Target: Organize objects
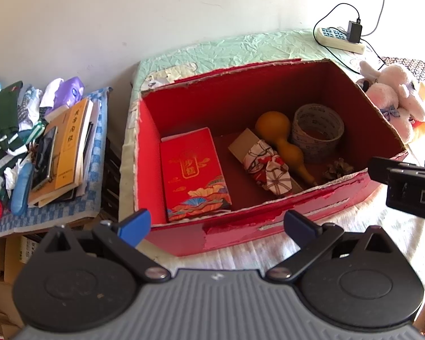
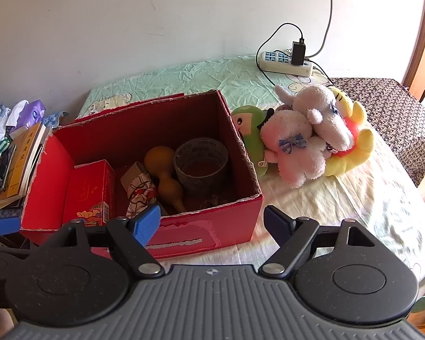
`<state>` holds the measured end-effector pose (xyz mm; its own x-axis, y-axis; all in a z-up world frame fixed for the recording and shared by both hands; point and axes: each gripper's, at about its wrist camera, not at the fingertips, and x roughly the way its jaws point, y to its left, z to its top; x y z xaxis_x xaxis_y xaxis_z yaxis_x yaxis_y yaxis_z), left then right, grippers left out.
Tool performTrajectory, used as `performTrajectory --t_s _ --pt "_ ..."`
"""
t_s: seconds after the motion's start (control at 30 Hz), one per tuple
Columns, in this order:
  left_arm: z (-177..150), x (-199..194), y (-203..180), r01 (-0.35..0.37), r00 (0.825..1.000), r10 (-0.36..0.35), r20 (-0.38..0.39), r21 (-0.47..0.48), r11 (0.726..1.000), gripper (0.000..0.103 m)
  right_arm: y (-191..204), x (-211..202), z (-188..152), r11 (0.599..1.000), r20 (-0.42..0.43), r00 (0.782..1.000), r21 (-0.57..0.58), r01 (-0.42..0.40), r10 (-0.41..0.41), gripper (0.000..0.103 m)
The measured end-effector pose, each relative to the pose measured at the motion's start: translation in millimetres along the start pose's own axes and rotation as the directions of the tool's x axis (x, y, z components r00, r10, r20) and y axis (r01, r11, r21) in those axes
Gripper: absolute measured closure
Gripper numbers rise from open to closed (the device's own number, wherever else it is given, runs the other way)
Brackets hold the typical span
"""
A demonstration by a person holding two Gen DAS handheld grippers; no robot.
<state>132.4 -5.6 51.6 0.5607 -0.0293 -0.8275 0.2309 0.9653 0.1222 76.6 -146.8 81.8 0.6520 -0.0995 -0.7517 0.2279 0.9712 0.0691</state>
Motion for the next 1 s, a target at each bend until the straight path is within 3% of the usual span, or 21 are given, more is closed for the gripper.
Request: performTrajectory --t_s 1.0 --pt "0.3 0.9 9.0 -0.007 1.000 0.007 0.006 -0.034 0.999 0.002 6.3 -0.2 -1.1 0.999 0.004 1.000 -0.038 0.000 0.001 0.021"
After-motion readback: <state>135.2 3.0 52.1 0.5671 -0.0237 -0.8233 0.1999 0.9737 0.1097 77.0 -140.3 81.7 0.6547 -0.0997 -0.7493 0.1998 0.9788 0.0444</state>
